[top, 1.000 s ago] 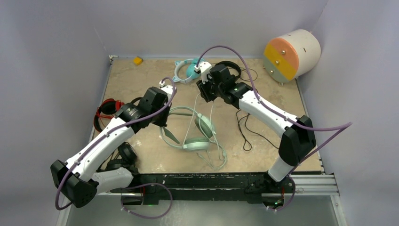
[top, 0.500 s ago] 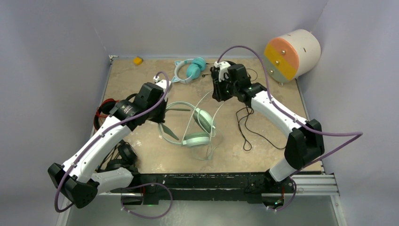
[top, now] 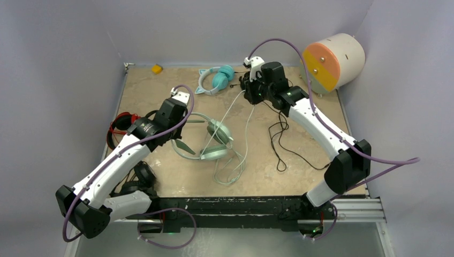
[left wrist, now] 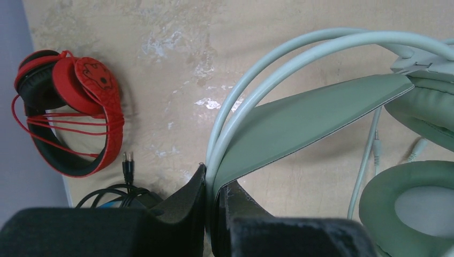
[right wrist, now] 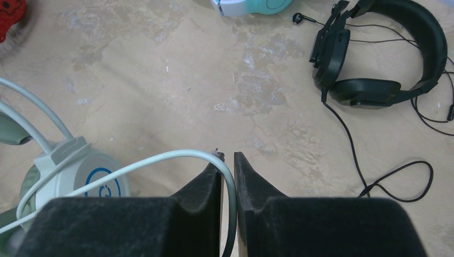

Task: Wrap the headphones
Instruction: Wrap the headphones cable around the headphones.

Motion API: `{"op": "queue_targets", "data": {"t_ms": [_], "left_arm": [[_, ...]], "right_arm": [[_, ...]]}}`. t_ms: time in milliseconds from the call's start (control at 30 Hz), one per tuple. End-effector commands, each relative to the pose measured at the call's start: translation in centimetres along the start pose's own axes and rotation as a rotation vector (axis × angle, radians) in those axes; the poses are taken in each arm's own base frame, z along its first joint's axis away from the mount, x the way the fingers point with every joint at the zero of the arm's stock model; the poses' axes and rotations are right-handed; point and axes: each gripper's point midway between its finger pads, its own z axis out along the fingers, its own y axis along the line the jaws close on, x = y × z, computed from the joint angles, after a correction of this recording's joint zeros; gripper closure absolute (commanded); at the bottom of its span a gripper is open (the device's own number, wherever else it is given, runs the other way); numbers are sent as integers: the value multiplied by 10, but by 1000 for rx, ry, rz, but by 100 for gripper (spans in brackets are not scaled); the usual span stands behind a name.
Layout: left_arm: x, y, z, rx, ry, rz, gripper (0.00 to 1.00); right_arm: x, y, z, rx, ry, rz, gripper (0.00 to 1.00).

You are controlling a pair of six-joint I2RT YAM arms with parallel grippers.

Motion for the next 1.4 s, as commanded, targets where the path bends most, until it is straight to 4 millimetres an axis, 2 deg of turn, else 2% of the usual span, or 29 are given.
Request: {"op": "queue_targets", "data": {"t_ms": [0, 167, 267, 400, 533, 633, 700, 867, 1067, 1167, 1267, 1367], "left_arm": [[-24, -18, -16, 128, -106, -28, 100], [-20, -54, -30, 357, -92, -9, 100], [-25, -71, -45, 467, -96, -43, 100], [-35, -78, -59, 513, -99, -125, 100], [-36, -99, -68, 629, -43, -182, 100], [-37, -111, -74, 703, -26, -207, 100], [-40, -108, -75, 685, -9, -256, 100], [-48, -116, -88, 777, 28, -335, 100], [-48, -111, -73, 684, 128, -427, 100], [-52, -104, -70, 621, 139, -482, 100], [-63, -92, -72, 584, 101, -530, 100], [-75, -67, -71, 490, 56, -587, 100]], "right_arm": [[-22, -8, -3, 33, -46, -21, 86], [-19, 6, 10, -59, -51, -24, 87], [-15, 14, 16, -110, -56, -26, 86], [-3, 30, 23, -203, -61, 4, 85], [6, 51, 27, -343, -83, 69, 85], [18, 60, 32, -407, -70, 115, 85], [26, 61, 36, -420, -59, 139, 84], [51, 64, 45, -448, -24, 197, 84], [70, 67, 48, -469, -26, 265, 84], [76, 68, 50, -477, -64, 297, 83], [87, 66, 61, -464, -48, 320, 82], [94, 65, 69, -461, -44, 338, 80]]}}
